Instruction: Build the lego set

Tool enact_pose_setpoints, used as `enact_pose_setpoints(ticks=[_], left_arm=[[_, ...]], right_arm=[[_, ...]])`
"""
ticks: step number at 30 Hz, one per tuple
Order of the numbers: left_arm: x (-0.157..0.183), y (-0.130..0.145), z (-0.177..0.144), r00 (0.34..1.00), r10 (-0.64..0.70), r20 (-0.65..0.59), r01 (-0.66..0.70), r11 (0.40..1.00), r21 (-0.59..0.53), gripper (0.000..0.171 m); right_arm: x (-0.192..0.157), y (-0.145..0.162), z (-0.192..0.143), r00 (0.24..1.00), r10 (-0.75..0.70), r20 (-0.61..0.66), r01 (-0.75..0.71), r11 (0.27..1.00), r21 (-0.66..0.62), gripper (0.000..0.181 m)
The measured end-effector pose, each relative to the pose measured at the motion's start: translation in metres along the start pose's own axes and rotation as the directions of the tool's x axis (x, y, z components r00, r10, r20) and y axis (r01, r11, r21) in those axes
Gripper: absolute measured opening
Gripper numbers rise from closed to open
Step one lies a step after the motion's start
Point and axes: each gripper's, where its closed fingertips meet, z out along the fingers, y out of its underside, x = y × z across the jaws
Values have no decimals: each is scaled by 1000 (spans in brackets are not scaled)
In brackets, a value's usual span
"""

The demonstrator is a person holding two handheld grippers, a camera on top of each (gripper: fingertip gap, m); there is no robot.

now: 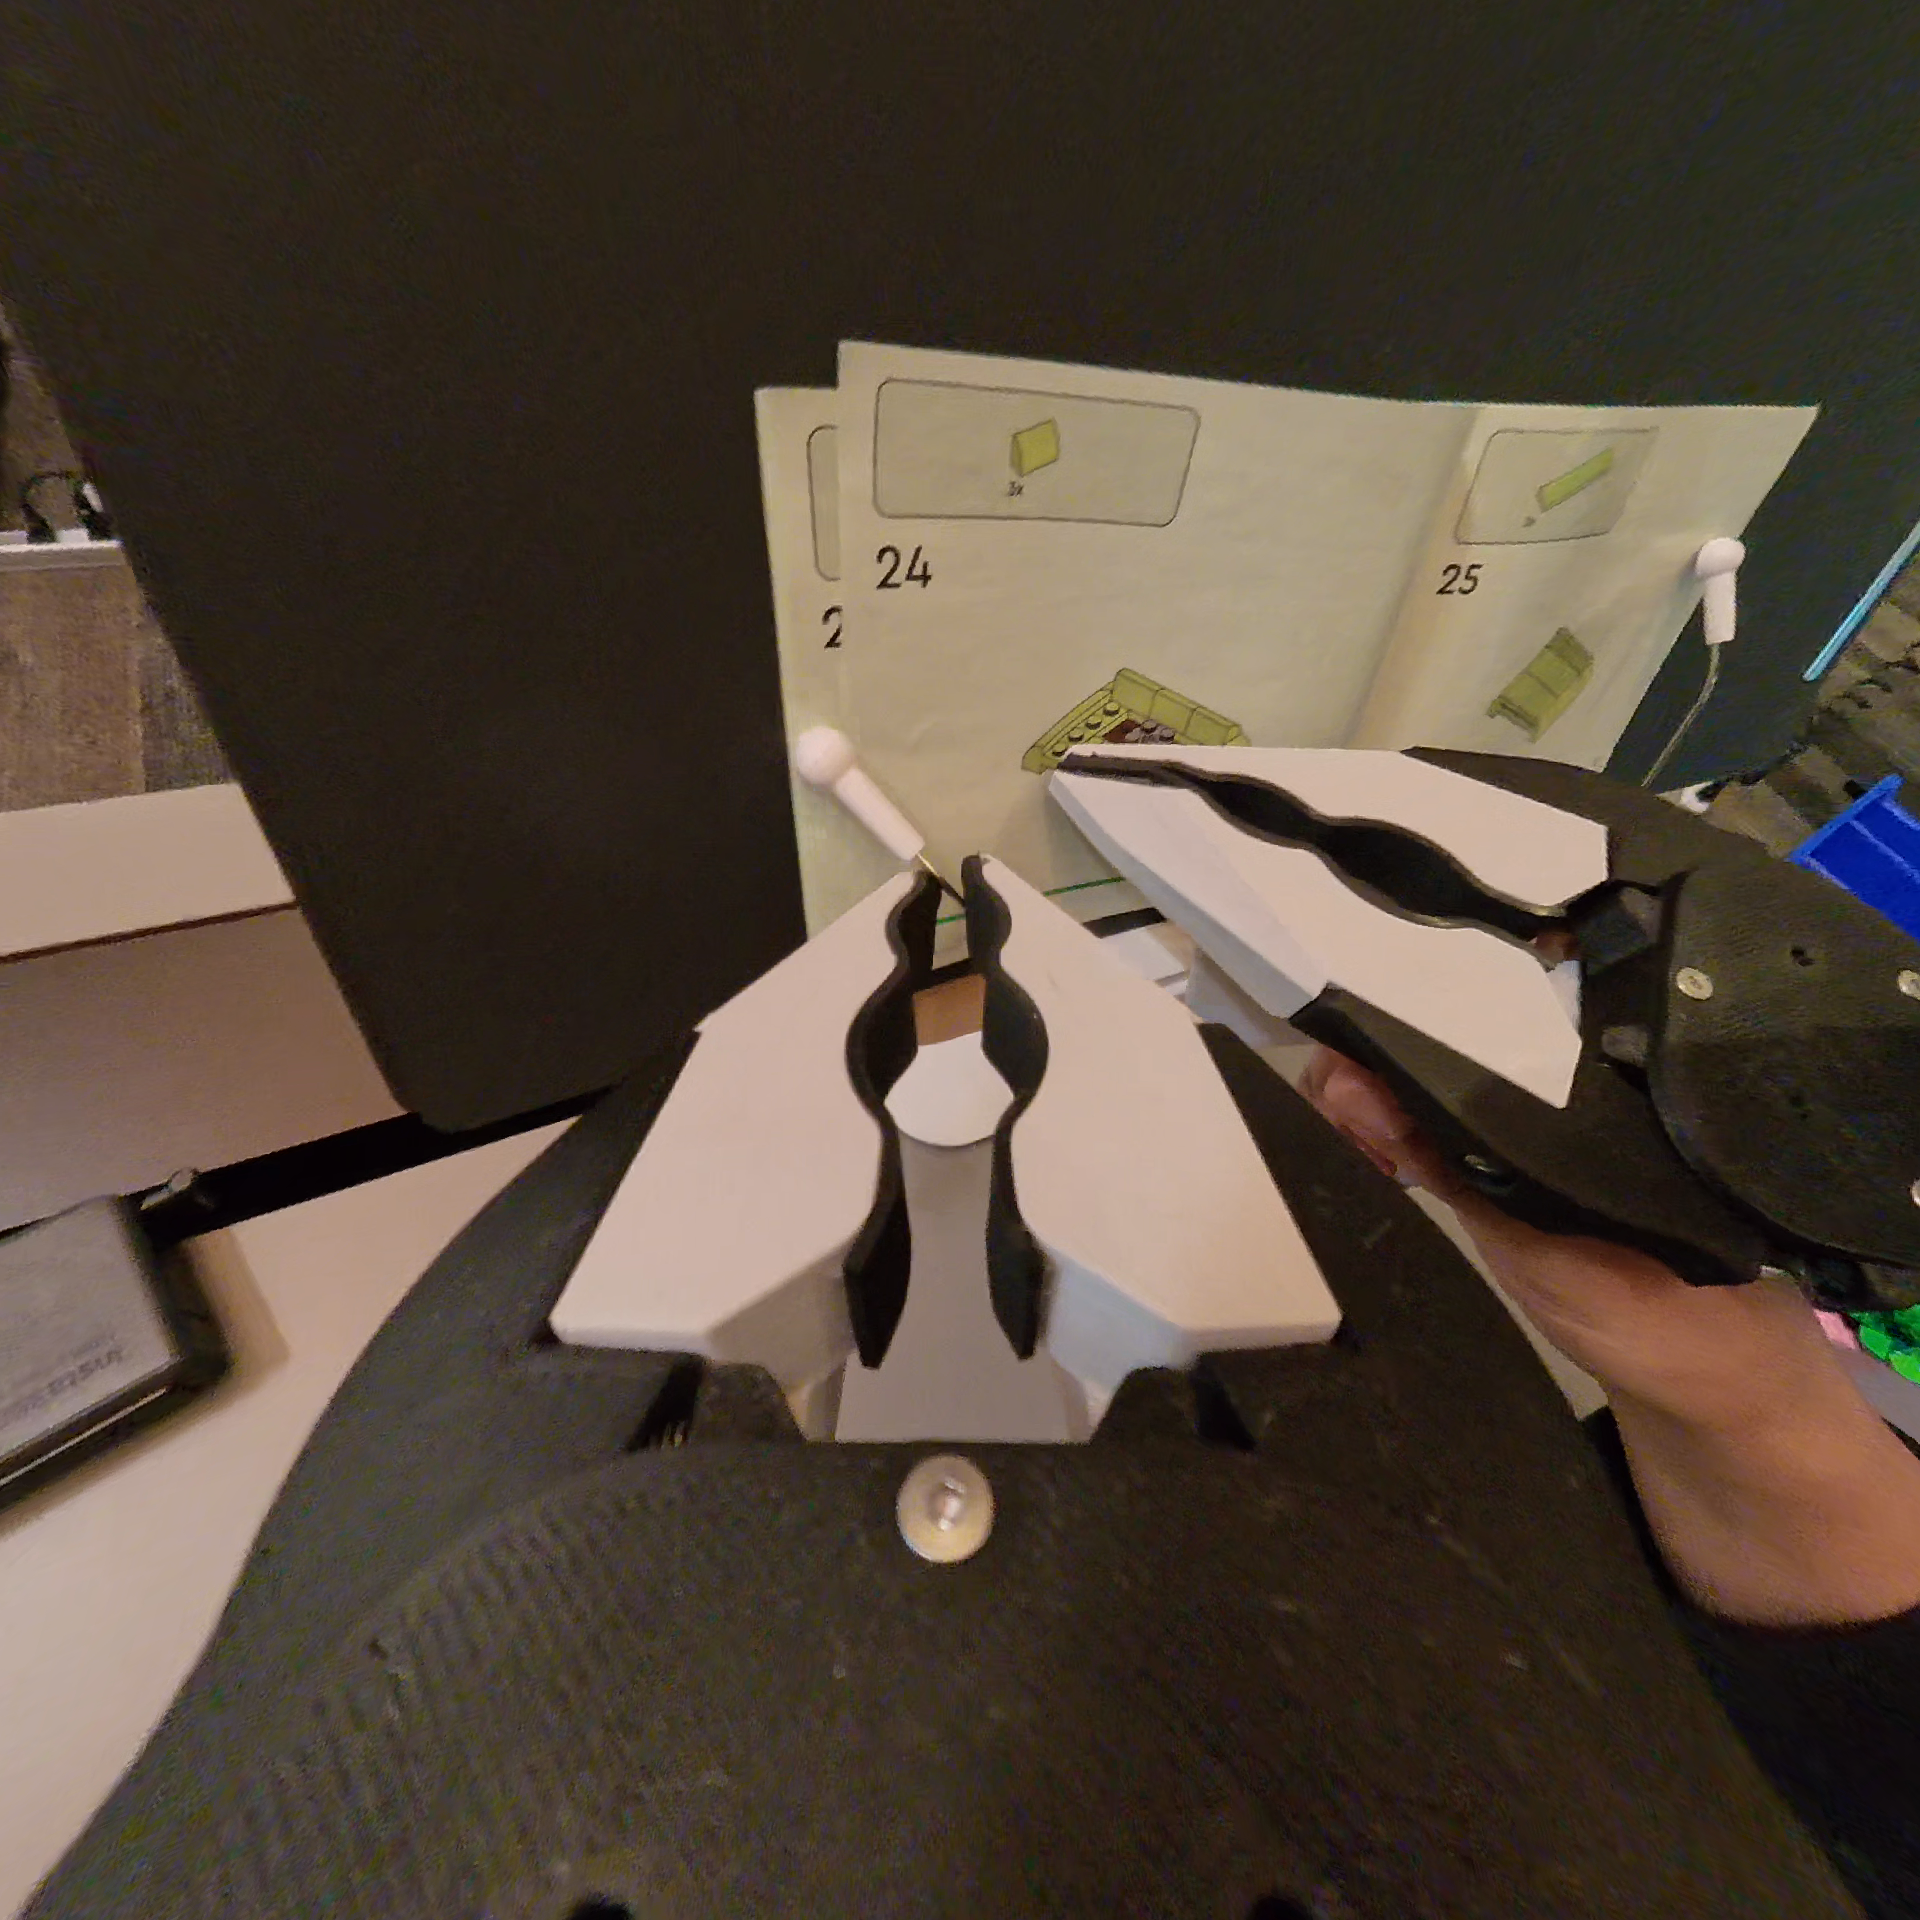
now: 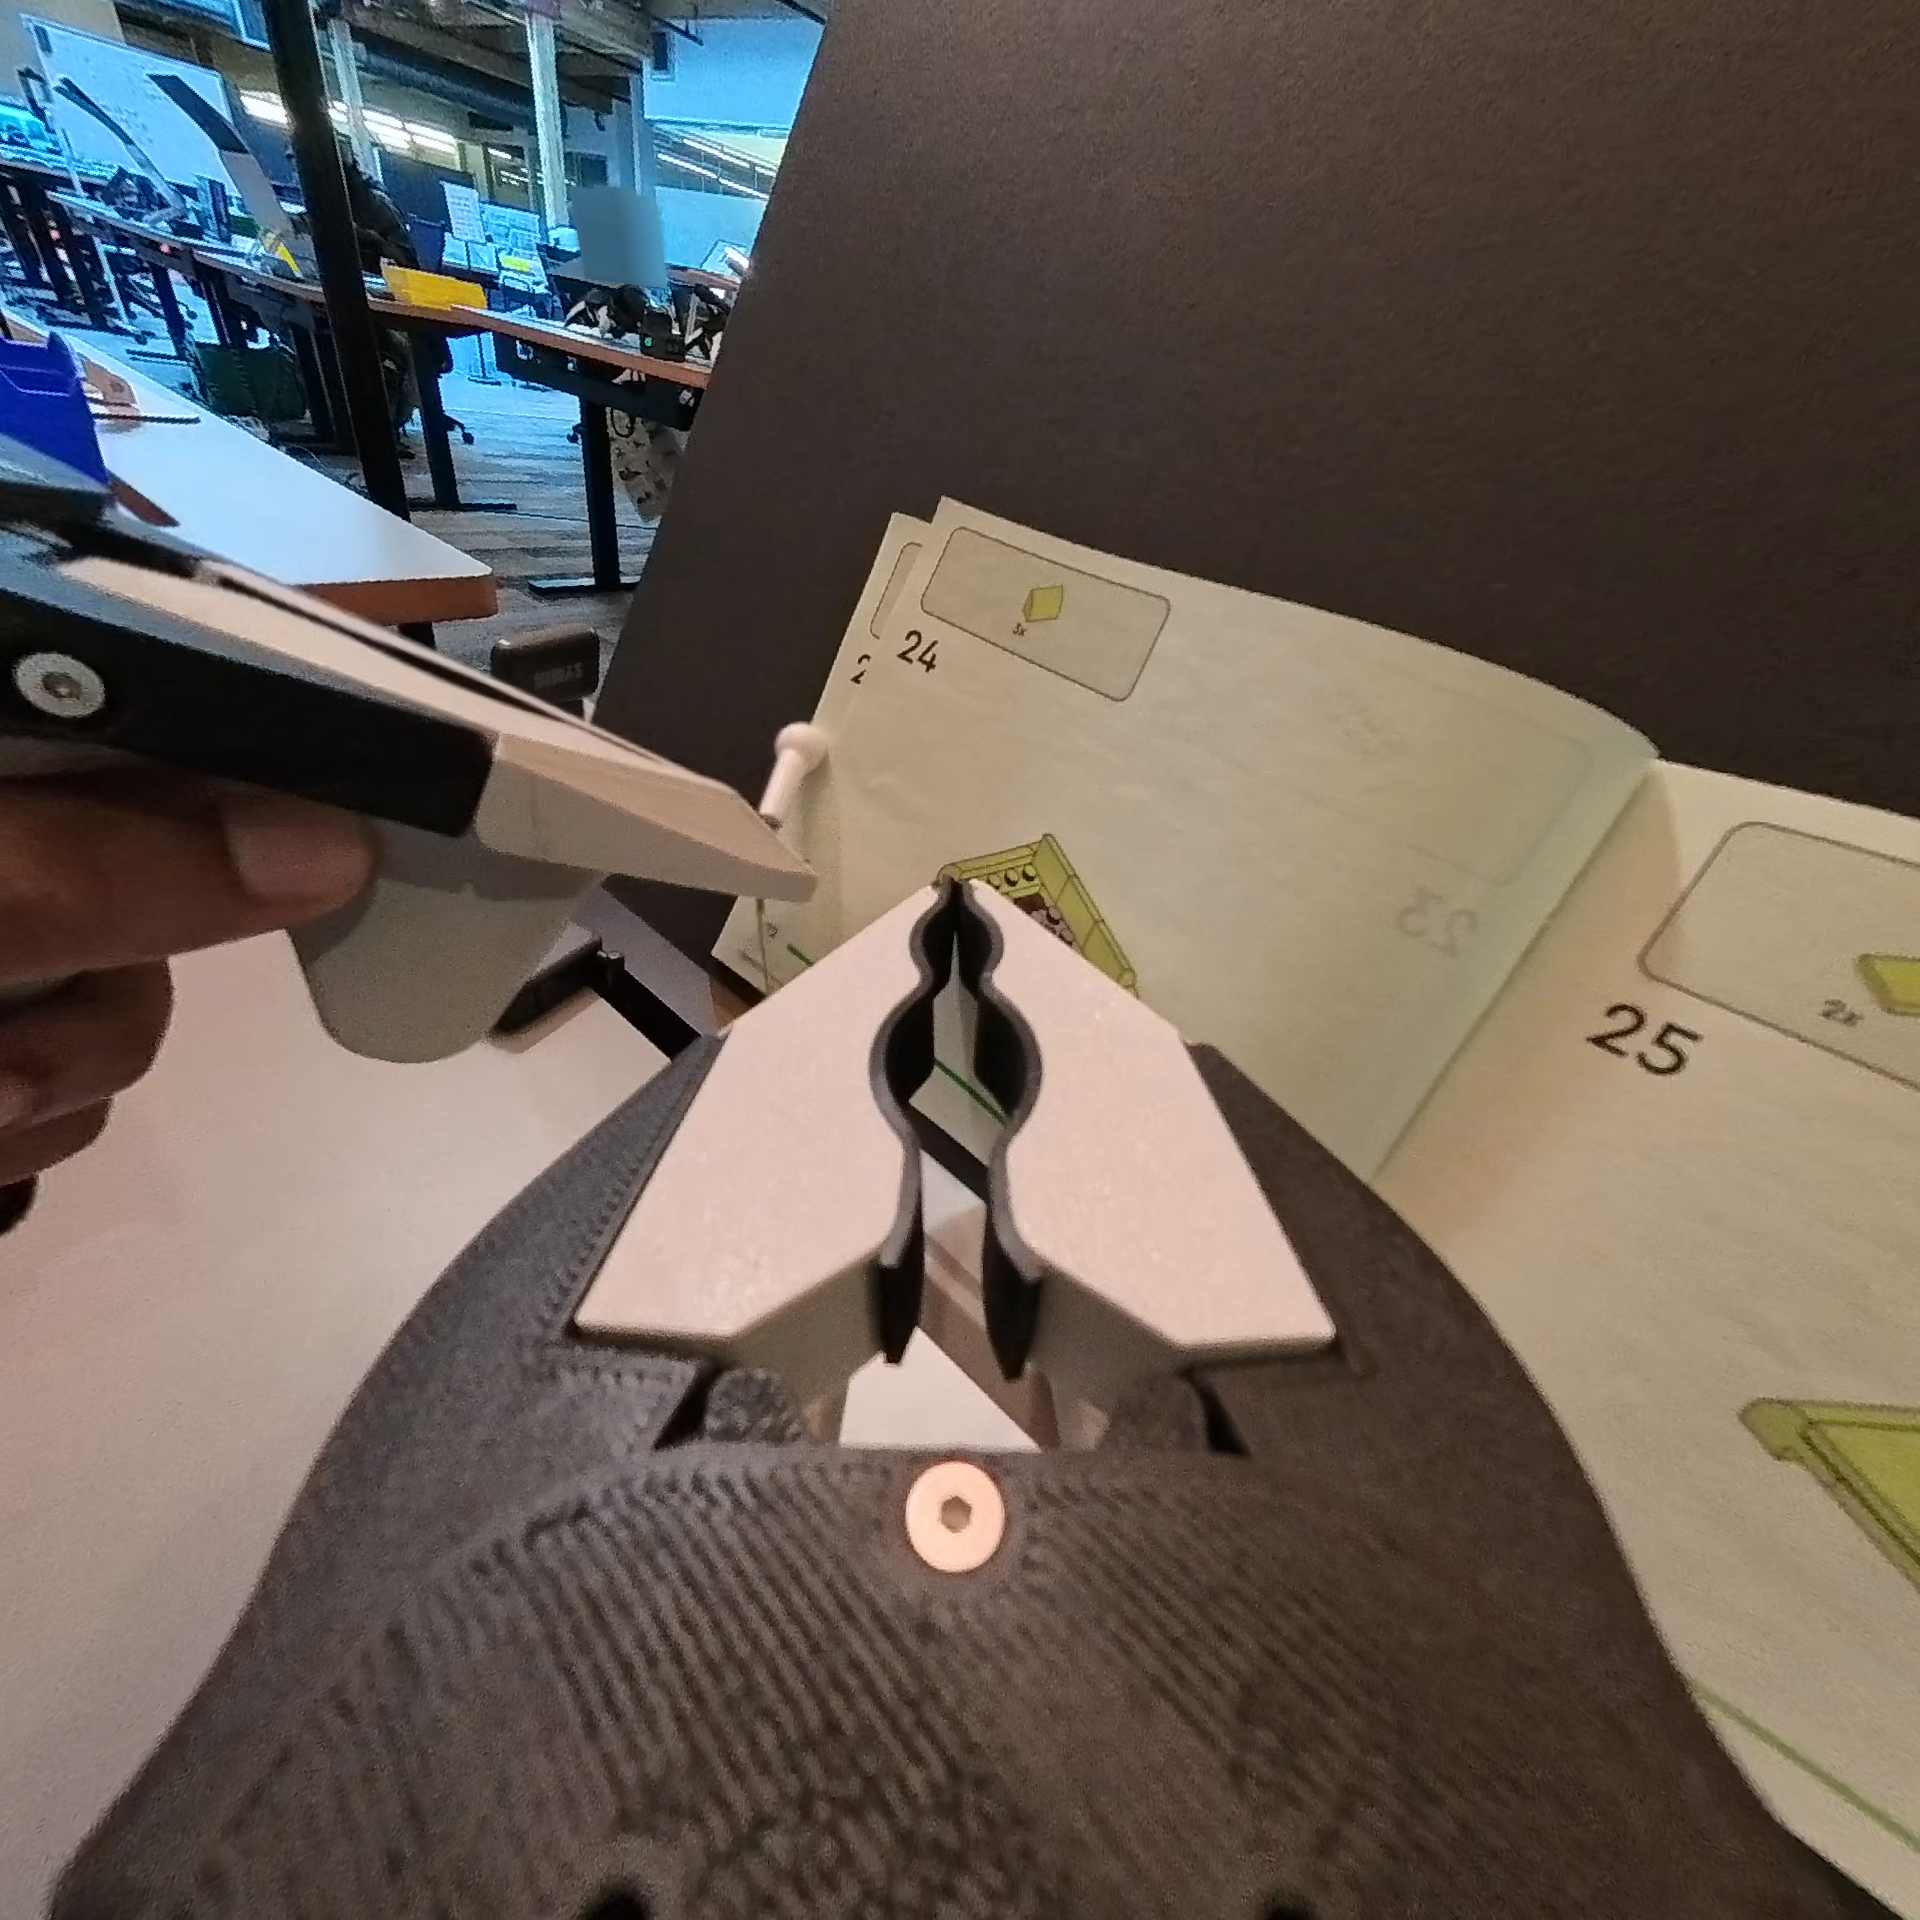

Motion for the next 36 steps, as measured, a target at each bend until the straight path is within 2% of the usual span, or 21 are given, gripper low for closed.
enact_pose_setpoints(ticks=[5,12,16,20,24,28,36], left_arm=[[12,-8,6,997,72,-17,-71,996,47,4],[15,-12,6,997,77,-15,-76,995,67,6],[15,-11,5,997,79,-13,-78,995,59,5],[16,-11,5,996,86,-7,-86,995,53,6],[16,-11,6,994,111,18,-112,993,47,6],[16,-10,5,992,125,25,-125,991,35,6],[15,-13,6,995,92,-29,-88,991,102,1]], right_arm=[[-1,2,-1,1000,-7,19,8,1000,-28,0],[-6,3,-5,998,-12,69,18,996,-92,0],[28,-31,-30,1000,2,-30,-1,1000,27,0],[62,-25,-47,991,-63,-115,61,998,-20,0],[60,-9,-37,986,-111,-121,103,992,-74,0],[59,-12,-33,963,-192,-191,181,981,-76,0],[48,-10,-25,950,-244,-195,234,969,-74,0]])
